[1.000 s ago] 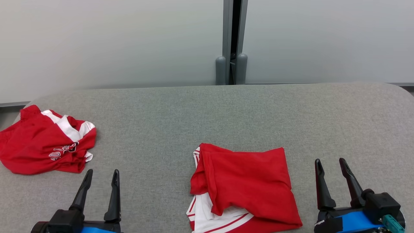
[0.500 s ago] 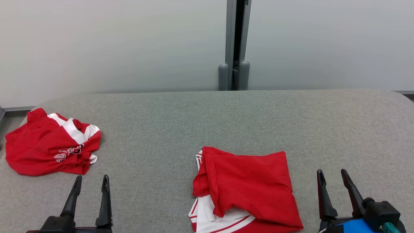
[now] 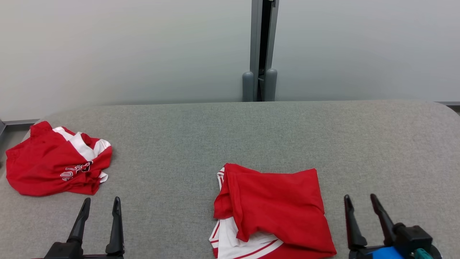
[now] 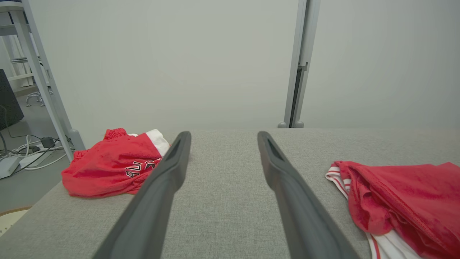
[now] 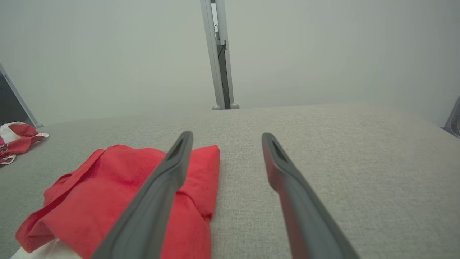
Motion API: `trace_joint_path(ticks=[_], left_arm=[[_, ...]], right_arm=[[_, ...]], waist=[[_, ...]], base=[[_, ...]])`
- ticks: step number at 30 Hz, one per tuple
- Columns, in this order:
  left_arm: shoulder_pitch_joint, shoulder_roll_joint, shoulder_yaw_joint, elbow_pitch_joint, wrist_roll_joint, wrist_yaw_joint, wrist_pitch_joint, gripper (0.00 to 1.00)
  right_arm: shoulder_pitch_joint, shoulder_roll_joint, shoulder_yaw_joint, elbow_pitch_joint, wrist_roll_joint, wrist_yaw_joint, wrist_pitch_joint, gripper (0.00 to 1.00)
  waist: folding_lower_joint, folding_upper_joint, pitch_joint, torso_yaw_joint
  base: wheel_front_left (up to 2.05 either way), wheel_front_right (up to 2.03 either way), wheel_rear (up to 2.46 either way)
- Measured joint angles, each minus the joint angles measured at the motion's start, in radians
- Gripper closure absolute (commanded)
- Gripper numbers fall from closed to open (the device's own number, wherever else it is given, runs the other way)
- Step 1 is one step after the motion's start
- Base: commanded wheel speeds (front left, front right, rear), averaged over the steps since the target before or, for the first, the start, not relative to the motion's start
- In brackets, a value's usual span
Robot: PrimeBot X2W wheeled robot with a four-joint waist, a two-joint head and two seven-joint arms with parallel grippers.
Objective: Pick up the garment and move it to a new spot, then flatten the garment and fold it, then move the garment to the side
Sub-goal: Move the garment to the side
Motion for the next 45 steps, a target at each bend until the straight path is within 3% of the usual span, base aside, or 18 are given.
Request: trace_joint_path(ticks=[11, 22, 34, 35, 36, 37, 43, 45], left_arm=[[-0.012, 0.0, -0.017, 0.006, 0.0, 0.0, 0.0, 0.0], [-0.048, 0.0, -0.045, 0.012, -0.01, -0.002, 0.0, 0.0], [-0.085, 0.0, -0.069, 0.013, -0.027, 0.009, 0.0, 0.0], [-0.085, 0.0, -0.07, 0.014, -0.027, 0.009, 0.0, 0.0], [-0.086, 0.0, -0.071, 0.014, -0.027, 0.009, 0.0, 0.0], [-0.087, 0.0, -0.072, 0.014, -0.028, 0.01, 0.0, 0.0], [-0.095, 0.0, -0.071, 0.013, -0.034, 0.01, 0.0, 0.0], [-0.098, 0.0, -0.071, 0.012, -0.034, 0.011, 0.0, 0.0]], right_arm=[[-0.14, -0.022, 0.091, 0.122, -0.021, 0.0, 0.03, 0.0], [-0.203, -0.026, 0.071, 0.31, -0.054, 0.0, 0.122, 0.0], [-0.271, -0.019, 0.105, 0.489, -0.052, 0.0, 0.096, 0.0], [-0.278, -0.019, 0.113, 0.499, -0.049, 0.0, 0.09, 0.16], [-0.285, -0.019, 0.12, 0.511, -0.04, 0.0, 0.087, 0.88], [-0.29, -0.018, 0.128, 0.52, -0.028, -0.001, 0.081, 1.0], [-0.332, -0.024, 0.134, 0.551, -0.007, 0.001, 0.042, 1.0], [-0.365, -0.06, 0.113, 0.554, -0.008, 0.001, 0.031, 1.0]], waist=[[0.0001, 0.0, 0.02, 0.005], [0.0002, 0.0, 0.08, 0.042], [0.0002, 0.0, 0.13, 0.056], [0.0001, 0.0, 0.133, 0.056], [0.0002, 0.0, 0.135, 0.056], [0.0001, 0.0, 0.137, 0.056], [0.0002, 0.0, 0.147, 0.049], [0.0002, 0.0, 0.157, 0.038]], base=[[0.0, 0.0, 0.0], [0.0, 0.0, 0.0], [0.0, 0.0, 0.0], [0.0, 0.0, 0.0], [0.0, 0.0, 0.0], [0.0, 0.0, 0.0], [0.0, 0.0, 0.0], [0.0, 0.0, 0.0]])
